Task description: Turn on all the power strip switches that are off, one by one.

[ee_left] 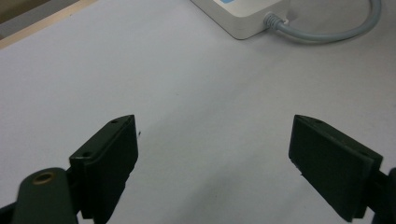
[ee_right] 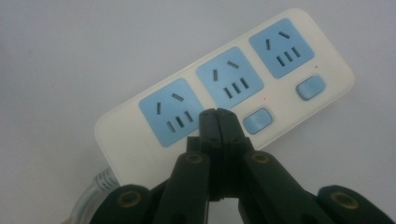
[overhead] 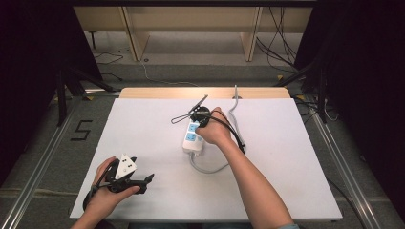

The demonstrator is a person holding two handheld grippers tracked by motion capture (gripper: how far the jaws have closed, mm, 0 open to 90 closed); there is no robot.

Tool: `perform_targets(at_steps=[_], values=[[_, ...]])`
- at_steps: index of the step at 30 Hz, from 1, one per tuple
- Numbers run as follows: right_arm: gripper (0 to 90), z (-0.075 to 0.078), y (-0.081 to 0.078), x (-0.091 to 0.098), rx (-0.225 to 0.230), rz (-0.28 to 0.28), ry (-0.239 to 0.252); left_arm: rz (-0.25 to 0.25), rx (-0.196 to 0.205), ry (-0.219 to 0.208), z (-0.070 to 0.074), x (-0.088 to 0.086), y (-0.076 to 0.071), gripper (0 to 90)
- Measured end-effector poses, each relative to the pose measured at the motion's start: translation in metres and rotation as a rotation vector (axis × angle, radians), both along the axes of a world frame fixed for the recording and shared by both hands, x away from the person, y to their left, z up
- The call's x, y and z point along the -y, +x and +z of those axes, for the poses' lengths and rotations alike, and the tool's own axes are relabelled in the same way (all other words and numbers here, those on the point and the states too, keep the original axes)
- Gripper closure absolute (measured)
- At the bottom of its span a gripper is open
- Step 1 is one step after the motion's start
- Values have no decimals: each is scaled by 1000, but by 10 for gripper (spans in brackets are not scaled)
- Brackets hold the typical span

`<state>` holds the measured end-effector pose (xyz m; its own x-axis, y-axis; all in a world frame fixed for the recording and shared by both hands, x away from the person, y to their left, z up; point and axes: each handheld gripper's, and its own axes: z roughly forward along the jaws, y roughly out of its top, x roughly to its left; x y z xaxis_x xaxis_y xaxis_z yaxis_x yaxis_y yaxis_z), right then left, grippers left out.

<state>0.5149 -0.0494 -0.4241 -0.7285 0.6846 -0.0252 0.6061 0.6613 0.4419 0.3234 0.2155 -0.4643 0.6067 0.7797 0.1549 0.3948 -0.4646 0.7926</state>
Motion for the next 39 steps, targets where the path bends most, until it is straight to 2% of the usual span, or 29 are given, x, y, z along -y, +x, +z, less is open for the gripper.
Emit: perform_targets(at_steps=[8,26,39], values=[[900,0,5,0,2,1,-18,-2,3,1,0,-1,-1,157],[900,7,21,5,14,-20,-22,-2,-3,2,0,-2,0,157],[900,6,28,6,22,-36,-33,-1,-1,3,0,-2,0,157]])
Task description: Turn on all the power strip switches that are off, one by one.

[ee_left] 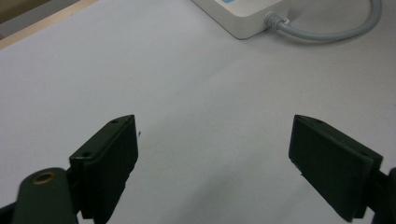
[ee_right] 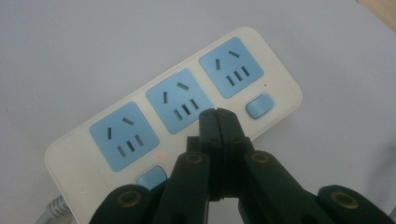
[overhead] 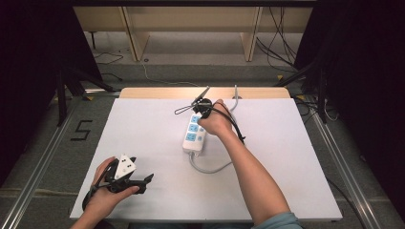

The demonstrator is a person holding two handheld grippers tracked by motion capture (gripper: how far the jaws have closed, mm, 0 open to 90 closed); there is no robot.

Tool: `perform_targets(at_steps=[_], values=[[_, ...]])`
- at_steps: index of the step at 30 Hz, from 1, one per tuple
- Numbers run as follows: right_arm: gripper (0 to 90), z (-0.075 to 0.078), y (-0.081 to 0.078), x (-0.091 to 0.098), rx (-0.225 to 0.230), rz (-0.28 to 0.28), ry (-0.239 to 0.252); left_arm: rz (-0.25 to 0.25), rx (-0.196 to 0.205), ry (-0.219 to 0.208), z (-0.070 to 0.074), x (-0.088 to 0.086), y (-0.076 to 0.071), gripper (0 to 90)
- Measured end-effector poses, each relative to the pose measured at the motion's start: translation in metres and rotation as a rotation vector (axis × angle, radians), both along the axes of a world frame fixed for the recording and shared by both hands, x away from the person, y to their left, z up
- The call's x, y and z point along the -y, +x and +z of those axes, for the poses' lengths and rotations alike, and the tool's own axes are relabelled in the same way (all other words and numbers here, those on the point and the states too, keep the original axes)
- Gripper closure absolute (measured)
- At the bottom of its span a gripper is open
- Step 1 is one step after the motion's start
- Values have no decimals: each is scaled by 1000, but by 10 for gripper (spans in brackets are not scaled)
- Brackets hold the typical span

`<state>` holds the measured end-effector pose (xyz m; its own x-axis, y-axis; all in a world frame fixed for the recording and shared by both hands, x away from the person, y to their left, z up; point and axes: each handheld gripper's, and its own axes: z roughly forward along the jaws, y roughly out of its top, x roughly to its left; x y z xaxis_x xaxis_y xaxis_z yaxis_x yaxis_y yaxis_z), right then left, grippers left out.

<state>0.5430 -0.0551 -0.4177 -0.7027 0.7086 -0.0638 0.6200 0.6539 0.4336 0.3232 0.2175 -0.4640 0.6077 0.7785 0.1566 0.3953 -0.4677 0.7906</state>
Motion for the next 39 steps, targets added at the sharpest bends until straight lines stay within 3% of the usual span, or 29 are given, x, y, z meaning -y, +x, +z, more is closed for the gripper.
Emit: perform_targets(at_steps=[39], values=[[900,1,22,0,19,-41,0,7,-3,-8,-1,0,0,157]])
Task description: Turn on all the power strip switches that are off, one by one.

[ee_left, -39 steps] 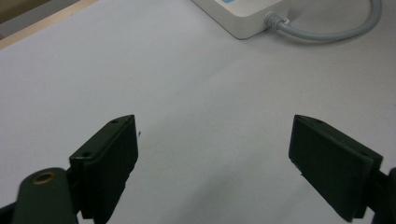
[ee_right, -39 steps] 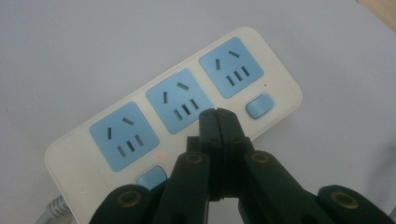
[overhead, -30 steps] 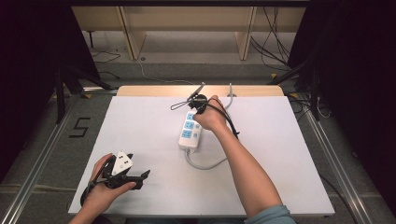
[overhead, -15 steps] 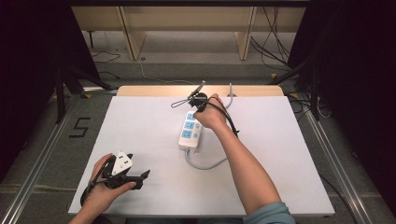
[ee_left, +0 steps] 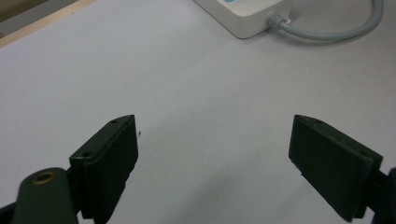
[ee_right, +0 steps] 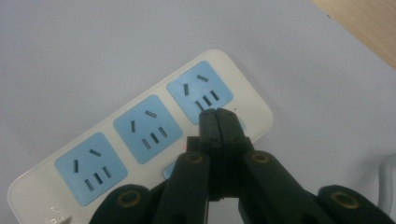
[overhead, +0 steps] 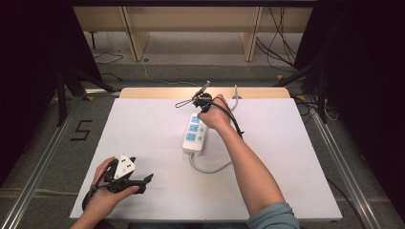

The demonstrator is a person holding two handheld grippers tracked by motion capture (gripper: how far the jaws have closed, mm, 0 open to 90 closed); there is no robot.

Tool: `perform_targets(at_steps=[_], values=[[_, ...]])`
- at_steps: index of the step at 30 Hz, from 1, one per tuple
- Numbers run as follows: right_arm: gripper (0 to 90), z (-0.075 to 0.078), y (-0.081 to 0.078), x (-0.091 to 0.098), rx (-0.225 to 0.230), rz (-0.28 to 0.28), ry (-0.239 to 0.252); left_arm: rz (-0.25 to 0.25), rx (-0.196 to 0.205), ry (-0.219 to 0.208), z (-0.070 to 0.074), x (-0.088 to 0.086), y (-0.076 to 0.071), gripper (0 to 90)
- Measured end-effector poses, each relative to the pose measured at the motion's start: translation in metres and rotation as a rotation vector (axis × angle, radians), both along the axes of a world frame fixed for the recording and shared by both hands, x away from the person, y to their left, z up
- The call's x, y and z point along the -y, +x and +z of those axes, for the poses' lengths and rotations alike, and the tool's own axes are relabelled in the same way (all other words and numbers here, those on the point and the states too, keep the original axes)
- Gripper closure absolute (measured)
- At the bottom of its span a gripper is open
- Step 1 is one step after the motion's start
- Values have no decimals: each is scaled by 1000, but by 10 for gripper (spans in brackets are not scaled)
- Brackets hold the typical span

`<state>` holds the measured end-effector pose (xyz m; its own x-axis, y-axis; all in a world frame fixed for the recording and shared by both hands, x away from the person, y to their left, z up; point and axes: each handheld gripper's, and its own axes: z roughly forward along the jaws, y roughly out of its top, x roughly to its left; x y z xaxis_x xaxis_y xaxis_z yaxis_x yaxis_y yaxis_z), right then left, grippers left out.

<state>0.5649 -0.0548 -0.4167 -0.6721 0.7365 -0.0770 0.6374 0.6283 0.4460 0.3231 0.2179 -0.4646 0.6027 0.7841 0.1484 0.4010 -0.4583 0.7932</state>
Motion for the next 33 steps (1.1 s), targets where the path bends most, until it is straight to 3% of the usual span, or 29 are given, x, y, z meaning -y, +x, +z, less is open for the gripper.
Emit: perform_targets(at_steps=[33], values=[[900,-7,14,4,3,-34,-15,4,1,-9,0,0,0,157]])
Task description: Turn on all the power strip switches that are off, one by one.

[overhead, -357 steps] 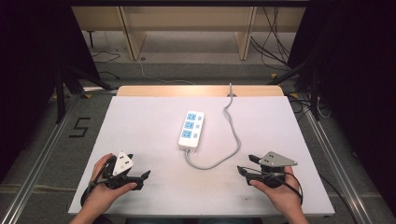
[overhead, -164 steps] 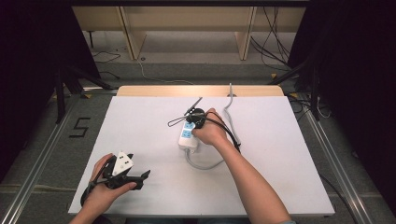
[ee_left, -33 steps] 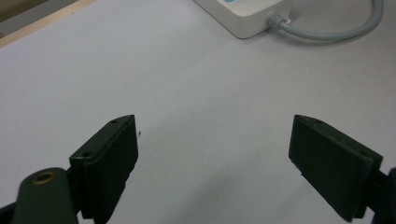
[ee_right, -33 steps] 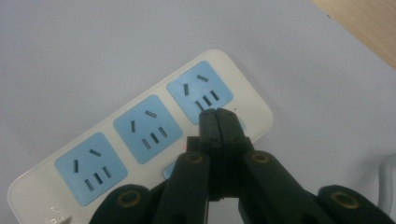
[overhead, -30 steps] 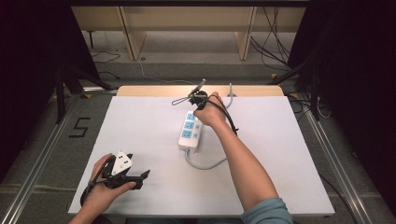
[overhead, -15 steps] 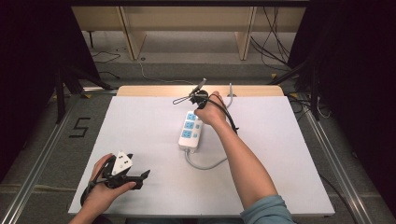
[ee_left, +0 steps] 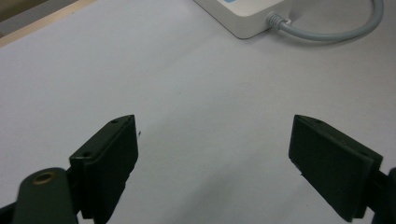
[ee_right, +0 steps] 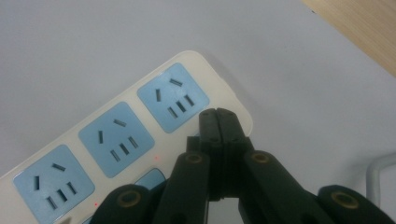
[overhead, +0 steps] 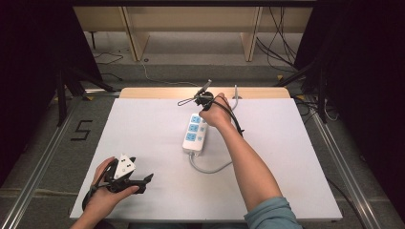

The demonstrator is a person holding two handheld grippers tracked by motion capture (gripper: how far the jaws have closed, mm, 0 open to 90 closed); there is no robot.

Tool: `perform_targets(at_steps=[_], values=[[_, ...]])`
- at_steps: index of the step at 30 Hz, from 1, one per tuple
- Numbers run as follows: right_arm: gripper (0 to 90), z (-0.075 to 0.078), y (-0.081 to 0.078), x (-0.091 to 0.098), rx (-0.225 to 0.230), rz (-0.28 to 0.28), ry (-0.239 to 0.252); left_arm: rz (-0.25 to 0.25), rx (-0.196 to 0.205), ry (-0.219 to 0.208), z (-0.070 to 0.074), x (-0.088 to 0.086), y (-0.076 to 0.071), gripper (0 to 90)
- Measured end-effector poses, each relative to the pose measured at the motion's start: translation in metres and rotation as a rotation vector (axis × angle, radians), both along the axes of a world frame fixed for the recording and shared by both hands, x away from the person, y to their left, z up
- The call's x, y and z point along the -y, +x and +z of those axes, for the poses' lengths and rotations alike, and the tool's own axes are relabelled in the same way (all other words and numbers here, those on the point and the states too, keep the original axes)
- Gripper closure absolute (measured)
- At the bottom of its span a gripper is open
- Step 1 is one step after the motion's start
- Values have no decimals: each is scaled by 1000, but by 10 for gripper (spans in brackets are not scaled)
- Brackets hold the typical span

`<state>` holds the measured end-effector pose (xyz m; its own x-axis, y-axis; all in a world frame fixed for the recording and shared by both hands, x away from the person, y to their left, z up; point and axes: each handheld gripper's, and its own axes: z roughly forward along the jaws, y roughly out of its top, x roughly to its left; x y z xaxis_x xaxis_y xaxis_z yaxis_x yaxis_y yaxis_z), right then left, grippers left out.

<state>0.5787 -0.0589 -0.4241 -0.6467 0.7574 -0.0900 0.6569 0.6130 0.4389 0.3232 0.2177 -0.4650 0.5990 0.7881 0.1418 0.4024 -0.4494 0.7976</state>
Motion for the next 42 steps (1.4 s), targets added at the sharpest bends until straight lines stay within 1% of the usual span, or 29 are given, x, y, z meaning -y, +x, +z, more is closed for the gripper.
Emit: perform_targets(at_steps=[4,12,20,35,39,41,42], values=[[900,-2,1,0,-9,-4,-6,0,0,0,0,0,0,158],[900,-5,3,1,-5,-8,-3,0,0,-1,0,-1,0,158],[900,-7,5,1,-13,-15,-4,-3,0,0,0,0,0,157],[900,-9,5,-4,-16,-10,-1,-4,1,1,0,0,0,157],[900,-10,4,-5,-11,-5,-9,-3,0,-1,0,0,0,157],[900,-11,4,-5,-12,-11,-4,-5,-3,5,0,0,0,157],[900,-11,4,-5,-14,-14,-4,-4,0,0,0,0,0,157]])
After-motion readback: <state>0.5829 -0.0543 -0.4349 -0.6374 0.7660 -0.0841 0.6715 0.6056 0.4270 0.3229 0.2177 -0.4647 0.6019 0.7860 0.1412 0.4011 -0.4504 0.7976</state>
